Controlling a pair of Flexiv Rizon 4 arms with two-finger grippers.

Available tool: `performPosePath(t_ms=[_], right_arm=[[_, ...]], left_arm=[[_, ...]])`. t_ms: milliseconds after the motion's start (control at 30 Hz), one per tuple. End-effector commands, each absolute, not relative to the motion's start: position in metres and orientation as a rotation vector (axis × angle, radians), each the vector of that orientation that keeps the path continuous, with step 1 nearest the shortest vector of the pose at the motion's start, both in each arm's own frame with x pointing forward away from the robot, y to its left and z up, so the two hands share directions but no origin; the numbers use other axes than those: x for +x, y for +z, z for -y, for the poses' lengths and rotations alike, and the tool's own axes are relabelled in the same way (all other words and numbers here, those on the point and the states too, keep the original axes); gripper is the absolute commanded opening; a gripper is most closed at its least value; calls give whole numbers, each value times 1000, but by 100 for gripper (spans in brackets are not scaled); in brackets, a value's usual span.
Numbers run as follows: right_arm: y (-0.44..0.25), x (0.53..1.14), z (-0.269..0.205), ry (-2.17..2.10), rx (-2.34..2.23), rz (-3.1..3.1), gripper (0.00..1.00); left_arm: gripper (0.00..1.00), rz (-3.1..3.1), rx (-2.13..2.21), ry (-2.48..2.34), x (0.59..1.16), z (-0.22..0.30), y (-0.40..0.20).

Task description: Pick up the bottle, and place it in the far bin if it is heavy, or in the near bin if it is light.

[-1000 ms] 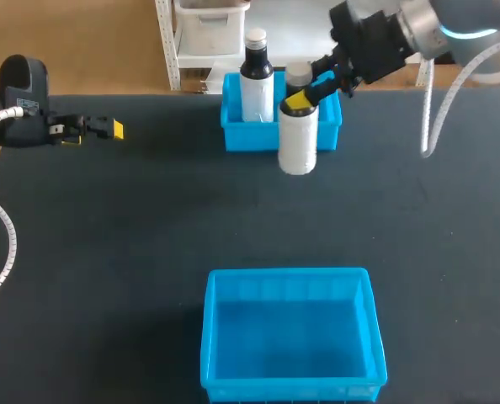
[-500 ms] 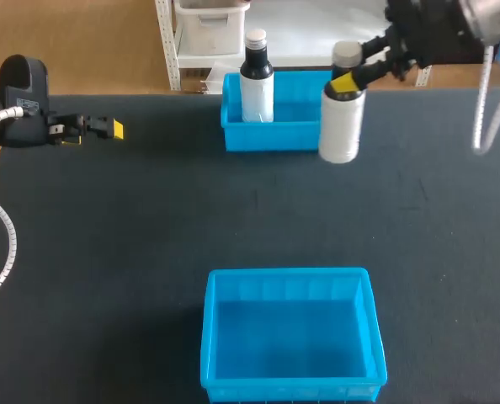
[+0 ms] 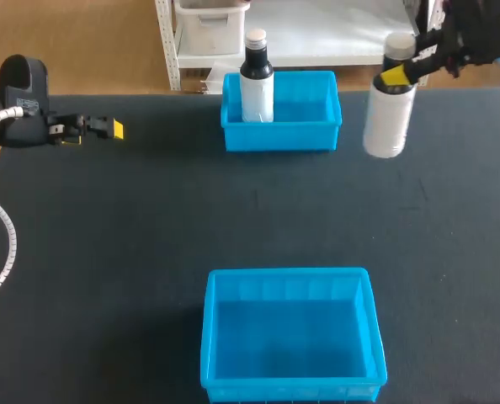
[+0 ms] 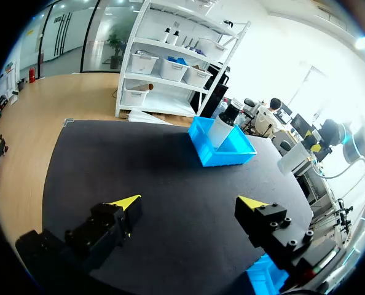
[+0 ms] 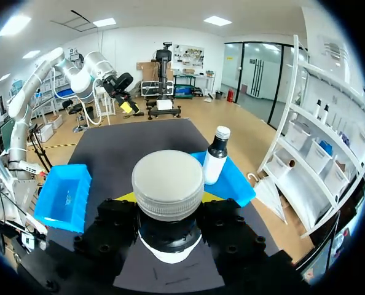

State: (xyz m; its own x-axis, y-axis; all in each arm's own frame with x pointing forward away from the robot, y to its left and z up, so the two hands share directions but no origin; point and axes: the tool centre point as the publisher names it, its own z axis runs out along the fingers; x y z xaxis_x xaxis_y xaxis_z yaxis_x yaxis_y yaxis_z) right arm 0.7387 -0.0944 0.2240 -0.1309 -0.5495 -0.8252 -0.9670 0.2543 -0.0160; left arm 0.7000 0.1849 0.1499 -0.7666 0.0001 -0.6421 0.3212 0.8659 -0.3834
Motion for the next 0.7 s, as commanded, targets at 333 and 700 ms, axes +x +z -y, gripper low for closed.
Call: performPosePath(t_ms=[333,700], right_arm=[[242,693,124,664,-1398,-1799,0],[260,636,112,698,-1436,-1791,0]], left_arm=[[100,-2374,231,-636,700,-185,150],[100,-2374,231,-636,700,-185,150]])
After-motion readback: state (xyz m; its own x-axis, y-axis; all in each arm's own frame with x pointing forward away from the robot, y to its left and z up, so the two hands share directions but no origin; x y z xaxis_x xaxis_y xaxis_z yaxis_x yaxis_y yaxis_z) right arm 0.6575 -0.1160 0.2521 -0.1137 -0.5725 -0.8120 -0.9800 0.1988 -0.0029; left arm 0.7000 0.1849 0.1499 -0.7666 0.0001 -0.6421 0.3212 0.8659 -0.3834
